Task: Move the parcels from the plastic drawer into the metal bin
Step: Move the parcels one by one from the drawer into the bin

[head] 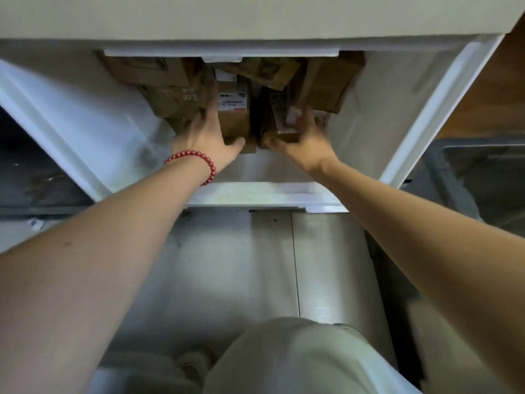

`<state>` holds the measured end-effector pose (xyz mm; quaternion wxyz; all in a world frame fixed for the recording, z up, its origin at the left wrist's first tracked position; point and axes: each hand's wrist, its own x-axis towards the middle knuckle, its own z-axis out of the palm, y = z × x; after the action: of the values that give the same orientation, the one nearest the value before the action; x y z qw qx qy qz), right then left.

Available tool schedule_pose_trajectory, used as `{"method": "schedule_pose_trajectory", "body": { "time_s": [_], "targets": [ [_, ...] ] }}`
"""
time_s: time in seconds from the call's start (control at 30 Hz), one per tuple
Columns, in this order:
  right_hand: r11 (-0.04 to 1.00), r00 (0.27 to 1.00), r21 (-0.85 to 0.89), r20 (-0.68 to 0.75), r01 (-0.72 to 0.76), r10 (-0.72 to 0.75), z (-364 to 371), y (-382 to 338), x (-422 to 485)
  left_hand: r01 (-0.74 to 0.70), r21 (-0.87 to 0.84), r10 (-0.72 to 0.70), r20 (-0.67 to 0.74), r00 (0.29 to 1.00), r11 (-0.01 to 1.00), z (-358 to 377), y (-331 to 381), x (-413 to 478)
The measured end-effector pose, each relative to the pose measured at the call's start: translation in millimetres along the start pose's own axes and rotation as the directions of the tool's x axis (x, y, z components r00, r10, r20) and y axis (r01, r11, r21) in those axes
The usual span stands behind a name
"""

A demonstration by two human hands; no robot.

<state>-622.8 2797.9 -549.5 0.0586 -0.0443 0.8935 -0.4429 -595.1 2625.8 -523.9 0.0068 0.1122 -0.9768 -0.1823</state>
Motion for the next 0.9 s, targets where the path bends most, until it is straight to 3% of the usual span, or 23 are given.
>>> {"method": "schedule_pose_trajectory", "body": {
  "time_s": [0.2, 0.57, 0.9],
  "targets": [
    [0.992, 0.999, 0.119, -0.036, -0.030, 0.034, 10, 2, 35, 0.039, -0.139, -0.044, -0.034, 0.998, 0.990, 14, -3, 32],
    [0.940, 0.996, 0.337, -0.090, 0.052, -0.023, 20, 2, 52, 0.016, -0.153, -0.056, -0.264, 0.963, 0.988, 24, 2, 40],
    [0.830, 0.998, 0.558, -0.055, 0.015, 0.019, 6, -7, 15, -0.101, -0.543, -0.054, -0.263, 0.963, 0.834, 15, 9, 16]
  ]
}}
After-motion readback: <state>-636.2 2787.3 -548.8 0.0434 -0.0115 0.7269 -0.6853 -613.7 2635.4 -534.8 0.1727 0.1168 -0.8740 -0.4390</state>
